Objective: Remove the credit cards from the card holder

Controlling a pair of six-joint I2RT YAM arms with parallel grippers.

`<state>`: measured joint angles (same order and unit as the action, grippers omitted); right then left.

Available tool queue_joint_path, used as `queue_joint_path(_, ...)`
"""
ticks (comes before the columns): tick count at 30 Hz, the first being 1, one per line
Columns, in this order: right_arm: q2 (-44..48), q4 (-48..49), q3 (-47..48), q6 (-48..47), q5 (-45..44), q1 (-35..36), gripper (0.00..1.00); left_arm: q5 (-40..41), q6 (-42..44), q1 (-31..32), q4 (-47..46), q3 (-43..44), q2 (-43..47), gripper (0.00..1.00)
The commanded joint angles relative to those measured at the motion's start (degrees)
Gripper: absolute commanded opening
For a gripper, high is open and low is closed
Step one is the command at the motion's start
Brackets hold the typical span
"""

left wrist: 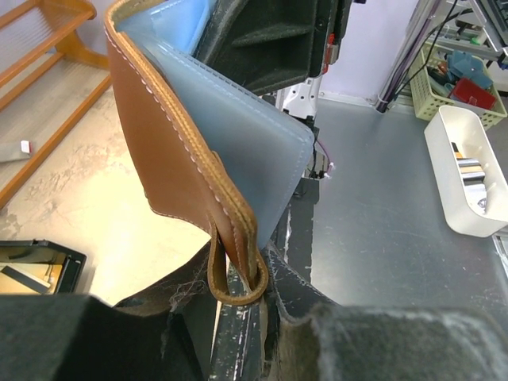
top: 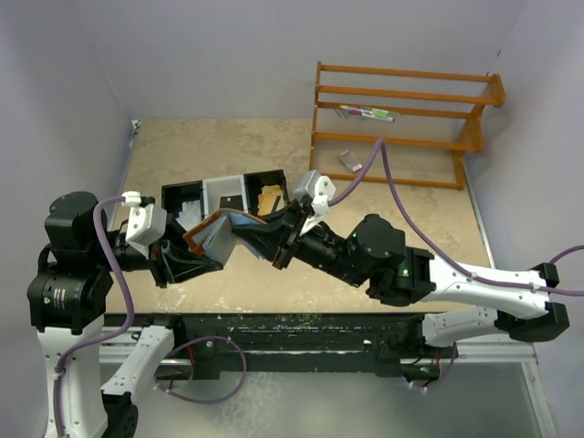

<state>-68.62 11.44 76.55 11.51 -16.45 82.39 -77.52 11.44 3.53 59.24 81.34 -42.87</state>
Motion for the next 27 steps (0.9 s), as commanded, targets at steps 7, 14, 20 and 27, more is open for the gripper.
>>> queue_joint_path(7, 3.37, 3.85, -2.27, -1.76, 15.82, -1.09, 0.00, -3.82, 0.66, 0.07, 0.80, 3.40, -1.06, 0.27)
queue_joint_path(14, 4.54, 4.54, -3.56, -0.57, 19.15, -2.76, 0.00, -7.57, 1.22, 0.08, 3.46, 4.23, -2.43, 0.24)
queue_joint_path(20, 2.62, 5.66, -2.79, 0.44, 20.67, -2.85, 0.00, -11.93, -1.19, 0.08, 2.48, 1.61, -3.13, 0.22)
queue_joint_path(27, -2.59, 3.15, -0.53, 8.37, 21.24, -6.93, 0.00, -1.12, -7.07, 0.07, -2.58, 0.38, -2.37, 0.00)
